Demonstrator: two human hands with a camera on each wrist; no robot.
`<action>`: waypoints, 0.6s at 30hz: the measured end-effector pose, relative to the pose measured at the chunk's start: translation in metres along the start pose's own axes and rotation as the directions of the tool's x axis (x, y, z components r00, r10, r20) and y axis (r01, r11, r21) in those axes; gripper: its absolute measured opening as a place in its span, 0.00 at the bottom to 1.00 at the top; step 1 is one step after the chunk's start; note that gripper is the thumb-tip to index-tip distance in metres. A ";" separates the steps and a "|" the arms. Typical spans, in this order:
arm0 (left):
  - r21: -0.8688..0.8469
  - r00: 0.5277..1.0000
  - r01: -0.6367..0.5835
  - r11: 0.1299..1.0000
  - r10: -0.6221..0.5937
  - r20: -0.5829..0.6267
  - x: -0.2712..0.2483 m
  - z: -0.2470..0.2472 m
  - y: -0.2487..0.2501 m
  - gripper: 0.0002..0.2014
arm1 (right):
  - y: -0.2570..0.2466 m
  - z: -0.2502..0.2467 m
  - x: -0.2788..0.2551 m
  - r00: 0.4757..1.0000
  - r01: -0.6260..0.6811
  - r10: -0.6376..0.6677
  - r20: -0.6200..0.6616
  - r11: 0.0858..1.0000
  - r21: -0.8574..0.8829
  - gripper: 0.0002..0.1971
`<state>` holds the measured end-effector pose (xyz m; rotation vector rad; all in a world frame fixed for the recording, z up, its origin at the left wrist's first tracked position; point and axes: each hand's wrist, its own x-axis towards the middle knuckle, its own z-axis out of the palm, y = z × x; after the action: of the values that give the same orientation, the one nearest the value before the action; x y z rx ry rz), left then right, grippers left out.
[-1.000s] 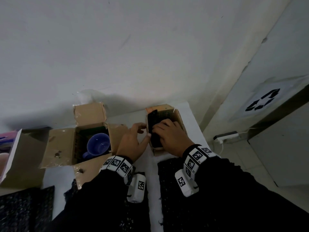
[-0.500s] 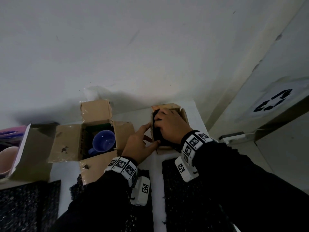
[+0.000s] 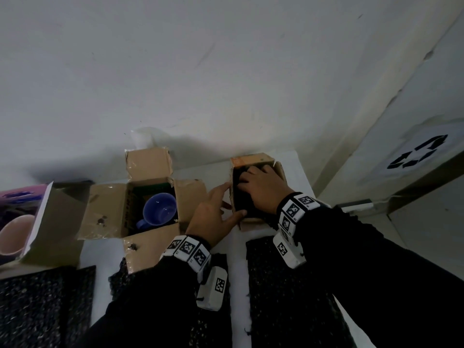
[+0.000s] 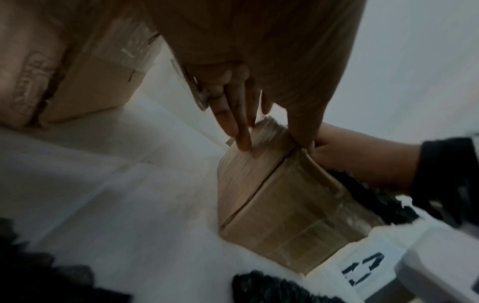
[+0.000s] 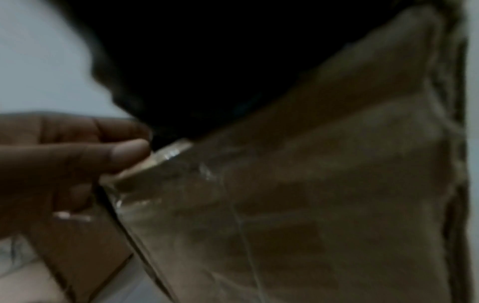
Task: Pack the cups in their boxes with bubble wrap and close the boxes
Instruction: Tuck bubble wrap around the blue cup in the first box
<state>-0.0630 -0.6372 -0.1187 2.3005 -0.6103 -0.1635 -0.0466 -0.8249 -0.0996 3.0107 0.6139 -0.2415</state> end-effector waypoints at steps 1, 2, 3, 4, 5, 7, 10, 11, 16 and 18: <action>0.085 0.995 -0.081 0.993 0.085 -0.045 -0.002 0.001 0.001 0.28 | -0.002 0.001 0.000 1.000 -0.012 0.012 0.019 1.000 -0.008 0.18; 0.206 0.981 -0.158 0.966 0.177 -0.079 -0.004 0.003 0.002 0.23 | -0.003 0.002 0.000 1.000 -0.018 0.018 0.016 1.000 0.011 0.18; 0.330 0.962 -0.214 0.920 0.256 -0.090 -0.006 0.004 0.002 0.19 | -0.004 0.002 -0.001 1.000 -0.023 0.023 -0.011 0.998 0.066 0.16; 0.426 0.947 -0.247 0.871 0.309 -0.082 -0.007 0.005 0.002 0.17 | -0.003 0.001 0.000 0.998 -0.035 0.042 -0.045 0.988 0.147 0.15; 0.488 0.936 -0.271 0.829 0.346 -0.068 -0.009 0.005 0.002 0.16 | -0.001 0.001 0.000 0.995 -0.052 0.072 -0.073 0.970 0.238 0.13; 0.559 0.916 -0.318 0.766 0.400 -0.026 -0.009 0.004 0.003 0.15 | 0.003 0.001 0.002 0.990 -0.072 0.105 -0.099 0.954 0.291 0.15; 0.617 0.910 -0.356 0.702 0.409 0.060 -0.007 0.002 0.005 0.13 | 0.005 0.008 0.006 0.996 -0.089 0.088 0.012 0.993 0.083 0.16; 0.618 0.918 -0.351 0.704 0.388 0.079 -0.006 0.002 0.007 0.12 | 0.006 0.010 0.008 0.995 -0.095 0.092 0.047 0.994 0.054 0.16; 0.584 0.946 -0.321 0.745 0.286 0.155 -0.002 -0.009 0.015 0.22 | 0.009 0.003 0.011 0.994 -0.105 0.092 0.057 0.953 0.286 0.13; 0.562 0.935 -0.353 0.748 0.268 0.231 0.003 -0.015 0.015 0.36 | 0.010 0.002 0.000 0.981 -0.120 0.172 -0.095 0.909 0.400 0.11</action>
<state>-0.0622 -0.6381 -0.0972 2.7511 -1.2611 0.0485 -0.0427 -0.8337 -0.1017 3.4643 0.3797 -0.1824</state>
